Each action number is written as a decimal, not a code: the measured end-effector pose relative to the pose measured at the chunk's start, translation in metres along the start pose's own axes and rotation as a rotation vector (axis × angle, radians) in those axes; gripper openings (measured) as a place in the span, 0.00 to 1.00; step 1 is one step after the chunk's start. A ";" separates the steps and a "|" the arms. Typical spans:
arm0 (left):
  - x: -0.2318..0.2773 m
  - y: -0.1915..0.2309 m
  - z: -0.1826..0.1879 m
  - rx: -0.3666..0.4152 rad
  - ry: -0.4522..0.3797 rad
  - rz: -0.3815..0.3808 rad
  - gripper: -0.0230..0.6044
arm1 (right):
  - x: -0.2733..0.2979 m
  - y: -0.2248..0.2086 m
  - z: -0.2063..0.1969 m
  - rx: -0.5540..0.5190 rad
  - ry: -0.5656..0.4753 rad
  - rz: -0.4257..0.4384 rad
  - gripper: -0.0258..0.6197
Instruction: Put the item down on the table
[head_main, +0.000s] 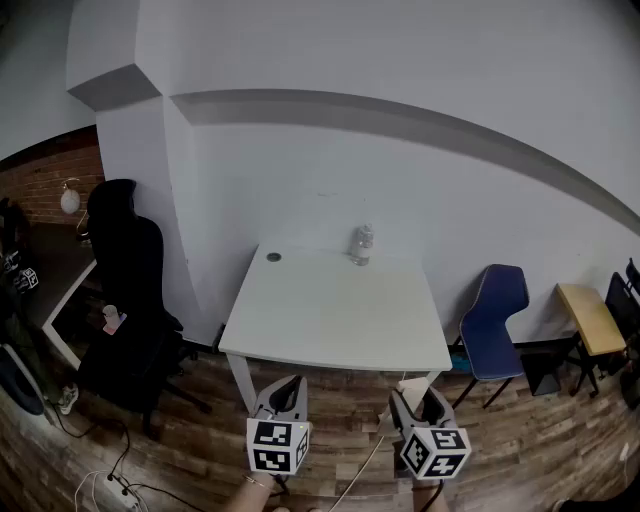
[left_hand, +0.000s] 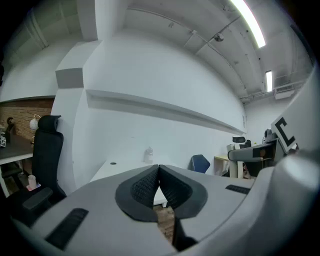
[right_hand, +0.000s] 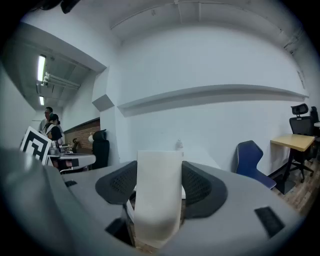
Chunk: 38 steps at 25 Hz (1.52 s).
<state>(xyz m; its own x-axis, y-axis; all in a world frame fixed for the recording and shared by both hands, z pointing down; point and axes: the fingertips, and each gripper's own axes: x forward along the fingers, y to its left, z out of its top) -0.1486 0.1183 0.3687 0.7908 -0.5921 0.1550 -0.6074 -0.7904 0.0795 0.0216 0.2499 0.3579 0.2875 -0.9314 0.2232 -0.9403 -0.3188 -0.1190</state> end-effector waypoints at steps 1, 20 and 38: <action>0.001 -0.002 0.000 0.000 0.000 -0.001 0.07 | -0.001 -0.002 0.000 0.000 -0.002 -0.001 0.50; 0.018 -0.024 -0.008 0.008 0.022 0.038 0.07 | 0.006 -0.041 -0.009 0.082 0.038 0.052 0.50; 0.101 0.002 0.003 -0.007 0.008 0.031 0.07 | 0.086 -0.066 0.008 0.067 0.049 0.032 0.50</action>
<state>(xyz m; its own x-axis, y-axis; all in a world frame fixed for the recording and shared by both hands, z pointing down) -0.0691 0.0567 0.3820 0.7712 -0.6147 0.1655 -0.6319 -0.7708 0.0812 0.1096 0.1897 0.3767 0.2465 -0.9322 0.2652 -0.9342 -0.3013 -0.1910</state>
